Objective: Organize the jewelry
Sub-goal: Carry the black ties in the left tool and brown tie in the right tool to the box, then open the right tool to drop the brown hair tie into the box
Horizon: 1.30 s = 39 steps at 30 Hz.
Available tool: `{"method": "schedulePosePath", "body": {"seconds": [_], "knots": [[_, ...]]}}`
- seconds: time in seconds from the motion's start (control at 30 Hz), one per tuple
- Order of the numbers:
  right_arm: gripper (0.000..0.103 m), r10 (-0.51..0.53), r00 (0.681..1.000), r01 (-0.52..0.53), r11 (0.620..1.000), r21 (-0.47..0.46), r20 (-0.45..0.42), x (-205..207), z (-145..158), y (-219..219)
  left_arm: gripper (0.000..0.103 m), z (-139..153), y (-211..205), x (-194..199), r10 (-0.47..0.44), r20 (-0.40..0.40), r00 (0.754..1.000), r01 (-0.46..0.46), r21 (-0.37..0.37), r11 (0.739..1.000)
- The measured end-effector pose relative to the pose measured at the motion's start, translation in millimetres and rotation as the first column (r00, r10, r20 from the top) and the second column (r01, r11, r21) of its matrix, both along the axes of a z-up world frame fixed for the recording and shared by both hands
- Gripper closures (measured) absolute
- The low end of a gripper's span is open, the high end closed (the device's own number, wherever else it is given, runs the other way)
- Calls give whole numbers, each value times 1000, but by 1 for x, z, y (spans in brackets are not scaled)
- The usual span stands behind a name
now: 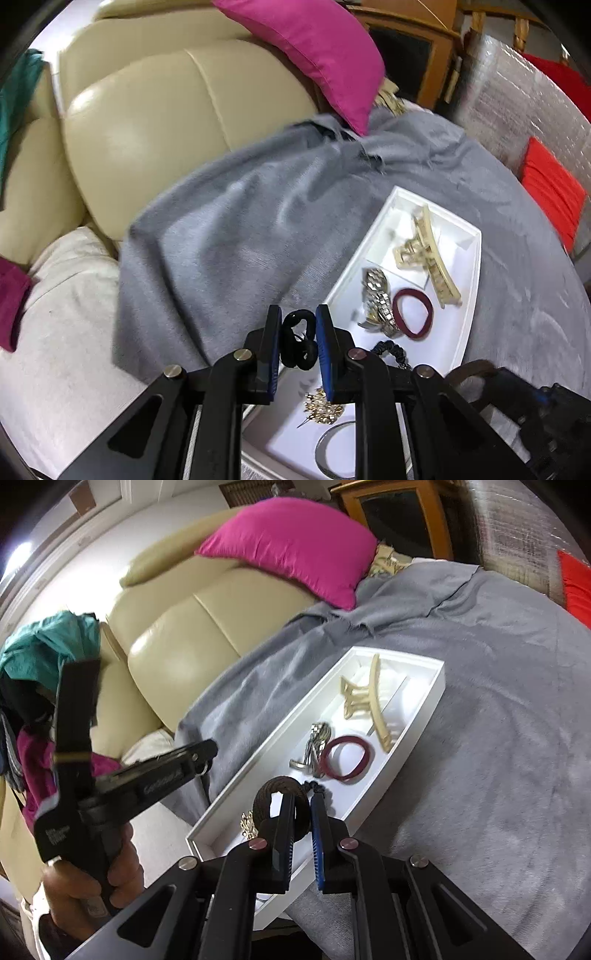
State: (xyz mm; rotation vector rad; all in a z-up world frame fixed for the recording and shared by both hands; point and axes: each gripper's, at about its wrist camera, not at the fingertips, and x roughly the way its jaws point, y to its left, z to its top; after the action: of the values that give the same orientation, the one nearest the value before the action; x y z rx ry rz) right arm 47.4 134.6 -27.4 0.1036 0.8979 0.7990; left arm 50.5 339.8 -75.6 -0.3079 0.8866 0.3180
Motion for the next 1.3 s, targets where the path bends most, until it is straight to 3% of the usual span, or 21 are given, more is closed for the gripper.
{"method": "schedulePosePath", "body": {"seconds": [0.2,0.47,0.6,1.0,1.3], "knots": [[93,-8,1000,8,999,-47,8,7,-12,11,84,-17,2,14,-38,-72,997,36,-29,999],[93,-33,999,34,997,-73,6,29,-13,32,84,-31,14,11,0,-130,992,-11,-90,996],[93,-16,1000,14,996,-87,-23,36,-21,47,84,-29,19,4,5,-115,993,-20,-130,991],[93,31,995,-42,992,-115,-98,46,-44,89,84,-25,41,-13,71,-104,992,-86,-142,986],[93,14,995,-29,988,-152,-99,49,-51,96,84,-26,34,-10,35,-110,993,-50,-137,989]]}}
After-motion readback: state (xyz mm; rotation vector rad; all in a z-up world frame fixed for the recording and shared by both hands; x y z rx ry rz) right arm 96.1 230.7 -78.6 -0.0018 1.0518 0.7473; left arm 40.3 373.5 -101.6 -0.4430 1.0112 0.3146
